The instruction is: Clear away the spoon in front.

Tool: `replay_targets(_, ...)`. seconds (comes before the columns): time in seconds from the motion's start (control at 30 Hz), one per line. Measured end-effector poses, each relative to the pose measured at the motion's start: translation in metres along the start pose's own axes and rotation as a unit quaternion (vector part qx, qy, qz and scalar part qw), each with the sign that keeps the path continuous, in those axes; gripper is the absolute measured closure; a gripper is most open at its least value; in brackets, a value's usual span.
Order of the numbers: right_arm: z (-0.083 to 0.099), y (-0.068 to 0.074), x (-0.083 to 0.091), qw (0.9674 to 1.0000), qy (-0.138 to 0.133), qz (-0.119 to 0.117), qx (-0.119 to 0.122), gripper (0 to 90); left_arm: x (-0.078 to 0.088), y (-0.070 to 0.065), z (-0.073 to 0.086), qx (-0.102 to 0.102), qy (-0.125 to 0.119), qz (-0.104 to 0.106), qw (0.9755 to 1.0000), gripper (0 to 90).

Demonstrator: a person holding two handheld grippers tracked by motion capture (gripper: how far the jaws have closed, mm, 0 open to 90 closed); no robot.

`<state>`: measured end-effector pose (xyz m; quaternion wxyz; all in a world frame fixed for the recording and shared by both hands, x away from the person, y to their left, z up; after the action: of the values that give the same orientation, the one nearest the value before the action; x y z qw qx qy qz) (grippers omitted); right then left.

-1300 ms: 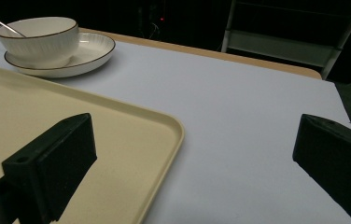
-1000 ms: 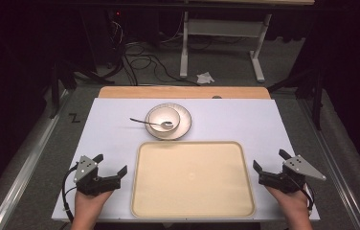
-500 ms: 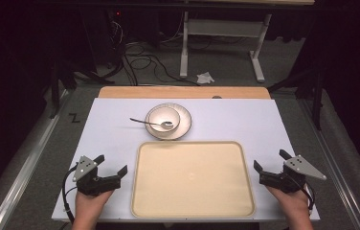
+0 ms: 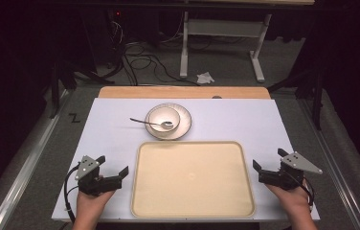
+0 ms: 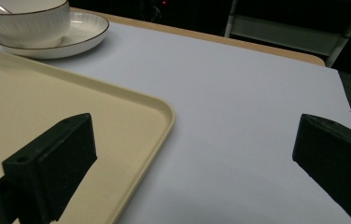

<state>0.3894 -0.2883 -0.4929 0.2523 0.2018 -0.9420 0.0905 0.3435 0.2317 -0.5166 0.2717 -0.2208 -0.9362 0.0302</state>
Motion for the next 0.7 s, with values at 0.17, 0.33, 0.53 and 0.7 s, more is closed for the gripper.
replay_targets(0.17, 0.008, 0.0, 0.003, 0.9998, -0.014, -0.006, 0.013, 0.3, -0.009, -0.004, -0.002, -0.002, 0.008, 0.014, 0.9999, 0.2)
replay_targets(0.33, 0.01, 0.002, 0.011, 0.9996, -0.027, -0.006, 0.009, 0.4, -0.018, -0.012, -0.011, 0.0, 0.017, 0.03, 0.9994, 0.7)
replay_targets(0.53, 0.013, 0.007, 0.015, 0.9994, -0.029, -0.013, 0.009, 0.3, -0.03, -0.016, -0.027, 0.013, 0.021, 0.035, 0.9991, 0.7)
replay_targets(0.7, 0.02, 0.004, 0.016, 0.9996, -0.022, -0.017, 0.006, 0.3, -0.038, -0.012, -0.044, 0.034, 0.009, 0.028, 0.999, 3.5)
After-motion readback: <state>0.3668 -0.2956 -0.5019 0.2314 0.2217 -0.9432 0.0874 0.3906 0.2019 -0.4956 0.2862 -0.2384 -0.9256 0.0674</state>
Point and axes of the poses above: each handheld gripper's, and its own axes: x roughly backward along the jaws, z roughly out of its underside, y roughly to its left, the point moved 5 cm from there along -x, roughly forward along the jaws, and after that the axes turned 6 degrees about y, right-handed, at the moved point
